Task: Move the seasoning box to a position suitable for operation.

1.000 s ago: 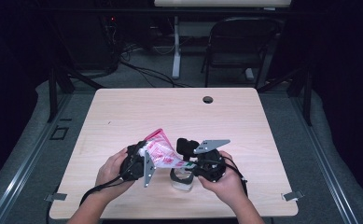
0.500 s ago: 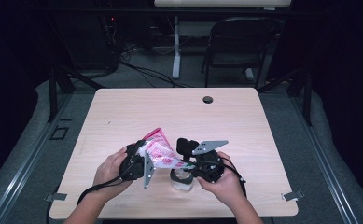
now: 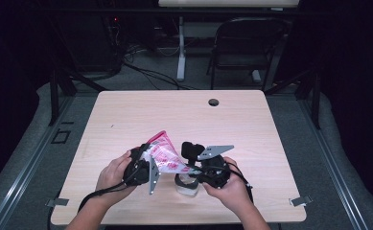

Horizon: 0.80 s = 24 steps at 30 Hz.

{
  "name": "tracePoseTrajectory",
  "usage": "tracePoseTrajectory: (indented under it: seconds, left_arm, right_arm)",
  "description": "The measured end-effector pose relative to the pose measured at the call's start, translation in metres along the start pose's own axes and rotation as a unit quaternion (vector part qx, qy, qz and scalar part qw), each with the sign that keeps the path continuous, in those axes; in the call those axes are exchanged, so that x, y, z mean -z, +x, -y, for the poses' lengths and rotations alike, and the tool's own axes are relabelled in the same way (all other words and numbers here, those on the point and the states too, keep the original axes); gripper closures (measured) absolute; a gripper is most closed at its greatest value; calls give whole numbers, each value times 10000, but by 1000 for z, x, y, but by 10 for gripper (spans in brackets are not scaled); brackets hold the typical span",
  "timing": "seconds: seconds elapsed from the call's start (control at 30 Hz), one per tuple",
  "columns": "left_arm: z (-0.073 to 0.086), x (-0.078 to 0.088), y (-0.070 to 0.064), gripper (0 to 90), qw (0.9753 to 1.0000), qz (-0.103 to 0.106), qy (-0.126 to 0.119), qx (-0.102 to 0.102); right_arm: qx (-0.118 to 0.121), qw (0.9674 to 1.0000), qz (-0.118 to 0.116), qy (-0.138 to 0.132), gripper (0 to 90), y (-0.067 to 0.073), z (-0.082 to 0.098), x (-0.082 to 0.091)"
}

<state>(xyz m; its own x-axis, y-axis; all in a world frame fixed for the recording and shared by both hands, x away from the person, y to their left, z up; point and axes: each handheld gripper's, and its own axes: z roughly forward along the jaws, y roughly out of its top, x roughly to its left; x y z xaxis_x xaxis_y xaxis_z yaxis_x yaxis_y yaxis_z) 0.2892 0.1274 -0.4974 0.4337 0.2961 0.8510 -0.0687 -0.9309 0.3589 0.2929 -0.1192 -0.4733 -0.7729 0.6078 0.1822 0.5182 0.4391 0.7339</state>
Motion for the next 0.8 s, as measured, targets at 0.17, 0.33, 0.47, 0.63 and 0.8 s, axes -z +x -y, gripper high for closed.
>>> tracePoseTrajectory:
  seconds: [0.17, 0.33, 0.47, 0.63, 0.8]
  left_arm:
    - [-1, 0, -1, 635, 10000, -16, -6, -32]
    - [-1, 0, -1, 635, 10000, -43, 5, -68]
    - [-2, 0, -2, 635, 10000, -55, 3, -75]
    - [-3, 0, -2, 636, 9999, -72, -2, -138]
    - [-4, 1, -2, 636, 9997, -116, 1, -193]
  right_arm:
    - [-1, 10000, 13, 39, 898, 0, 1, 0]
    - [9, 10000, 17, 52, 898, -1, 2, 0]
    - [-2, 10000, 9, 49, 898, -1, 2, -1]
    - [-43, 10000, 10, 47, 898, -2, 3, -1]
    - [-33, 10000, -9, 73, 898, -3, 5, -1]
